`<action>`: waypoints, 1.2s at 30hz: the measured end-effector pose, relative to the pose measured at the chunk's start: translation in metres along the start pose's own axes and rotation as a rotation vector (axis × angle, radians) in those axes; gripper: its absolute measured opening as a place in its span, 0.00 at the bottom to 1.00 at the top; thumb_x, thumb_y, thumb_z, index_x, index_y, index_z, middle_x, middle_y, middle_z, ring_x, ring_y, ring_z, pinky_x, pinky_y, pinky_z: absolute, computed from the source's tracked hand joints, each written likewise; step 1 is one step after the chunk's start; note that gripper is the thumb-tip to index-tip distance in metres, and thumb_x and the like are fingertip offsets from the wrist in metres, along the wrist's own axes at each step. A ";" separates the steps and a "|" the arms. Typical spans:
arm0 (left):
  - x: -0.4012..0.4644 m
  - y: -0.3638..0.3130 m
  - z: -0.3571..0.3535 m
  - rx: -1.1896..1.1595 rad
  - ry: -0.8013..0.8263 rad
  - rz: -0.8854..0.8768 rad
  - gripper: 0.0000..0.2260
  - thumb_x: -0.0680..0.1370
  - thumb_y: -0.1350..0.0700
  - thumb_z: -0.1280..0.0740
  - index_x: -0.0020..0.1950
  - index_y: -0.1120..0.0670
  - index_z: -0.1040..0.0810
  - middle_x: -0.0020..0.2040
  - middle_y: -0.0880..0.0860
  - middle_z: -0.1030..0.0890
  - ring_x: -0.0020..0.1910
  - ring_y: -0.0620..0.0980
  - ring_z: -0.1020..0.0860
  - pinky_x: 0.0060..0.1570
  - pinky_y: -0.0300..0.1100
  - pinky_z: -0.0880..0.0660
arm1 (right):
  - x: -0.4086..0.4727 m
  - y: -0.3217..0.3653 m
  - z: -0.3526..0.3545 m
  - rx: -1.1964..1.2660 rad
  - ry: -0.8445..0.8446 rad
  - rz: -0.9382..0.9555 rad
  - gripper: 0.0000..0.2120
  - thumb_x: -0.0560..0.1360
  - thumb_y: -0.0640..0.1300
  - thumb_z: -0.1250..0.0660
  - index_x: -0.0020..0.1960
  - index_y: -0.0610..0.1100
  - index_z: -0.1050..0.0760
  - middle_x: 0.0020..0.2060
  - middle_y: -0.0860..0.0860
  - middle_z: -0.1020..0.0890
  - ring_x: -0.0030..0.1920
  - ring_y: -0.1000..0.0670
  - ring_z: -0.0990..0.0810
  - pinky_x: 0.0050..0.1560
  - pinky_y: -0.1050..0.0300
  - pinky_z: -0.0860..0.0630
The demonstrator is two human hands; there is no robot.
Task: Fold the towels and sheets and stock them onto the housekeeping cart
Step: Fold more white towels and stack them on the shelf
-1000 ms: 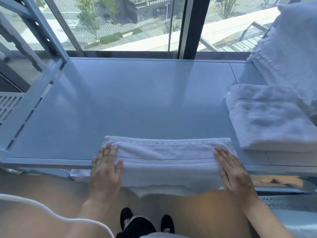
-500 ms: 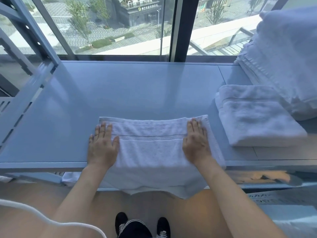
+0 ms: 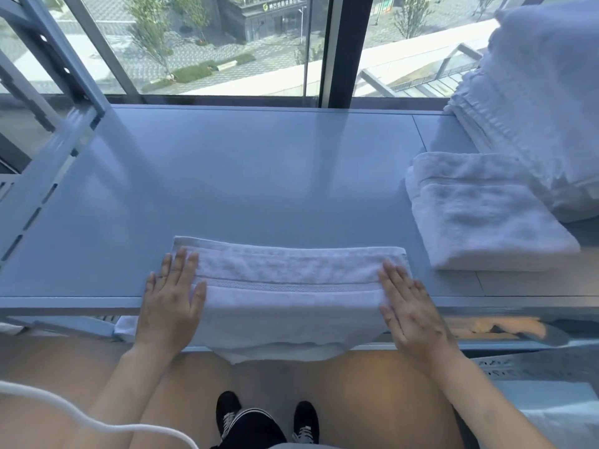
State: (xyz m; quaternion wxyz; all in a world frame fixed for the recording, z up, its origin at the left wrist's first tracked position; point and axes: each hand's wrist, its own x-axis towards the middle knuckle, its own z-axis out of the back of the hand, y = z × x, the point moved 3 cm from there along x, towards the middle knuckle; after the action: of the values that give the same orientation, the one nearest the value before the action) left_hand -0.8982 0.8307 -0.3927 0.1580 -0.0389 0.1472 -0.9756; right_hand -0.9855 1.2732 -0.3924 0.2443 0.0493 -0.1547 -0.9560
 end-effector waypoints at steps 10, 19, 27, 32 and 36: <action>0.067 -0.007 -0.008 0.041 0.051 0.120 0.27 0.85 0.47 0.44 0.83 0.53 0.41 0.84 0.54 0.44 0.83 0.58 0.47 0.79 0.61 0.49 | 0.105 -0.006 0.003 -0.043 -0.010 -0.125 0.32 0.85 0.55 0.46 0.84 0.44 0.52 0.83 0.51 0.54 0.83 0.52 0.58 0.81 0.48 0.59; 0.164 -0.032 0.007 0.165 0.109 0.219 0.27 0.86 0.45 0.49 0.84 0.52 0.45 0.85 0.53 0.48 0.83 0.55 0.52 0.77 0.67 0.52 | 0.215 -0.020 0.018 -0.070 0.061 -0.181 0.32 0.86 0.57 0.50 0.84 0.43 0.53 0.84 0.50 0.55 0.83 0.52 0.58 0.81 0.46 0.57; 0.019 -0.133 -0.034 0.072 0.200 -0.144 0.29 0.83 0.36 0.50 0.84 0.41 0.50 0.85 0.48 0.55 0.83 0.54 0.58 0.78 0.63 0.56 | 0.214 -0.032 0.013 -0.087 0.031 -0.162 0.33 0.85 0.58 0.51 0.84 0.44 0.53 0.84 0.51 0.55 0.83 0.52 0.57 0.82 0.48 0.58; 0.011 -0.116 -0.036 0.131 0.166 -0.170 0.30 0.82 0.33 0.57 0.83 0.38 0.57 0.84 0.44 0.61 0.82 0.49 0.66 0.79 0.58 0.62 | 0.202 -0.026 0.028 -0.092 0.076 -0.147 0.32 0.85 0.54 0.46 0.84 0.44 0.52 0.84 0.51 0.54 0.83 0.51 0.57 0.81 0.44 0.57; 0.012 -0.117 -0.038 0.125 0.153 -0.167 0.31 0.81 0.31 0.60 0.83 0.38 0.58 0.84 0.44 0.61 0.81 0.49 0.67 0.79 0.59 0.62 | 0.160 0.033 0.032 0.005 -0.064 -0.038 0.30 0.84 0.53 0.42 0.84 0.48 0.47 0.84 0.53 0.50 0.83 0.46 0.53 0.79 0.38 0.54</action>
State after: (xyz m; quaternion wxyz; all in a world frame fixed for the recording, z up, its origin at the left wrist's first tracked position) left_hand -0.9484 0.9432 -0.3941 0.0665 0.0333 0.0938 -0.9928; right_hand -1.1162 1.1772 -0.3550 0.2211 0.0220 -0.1641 -0.9611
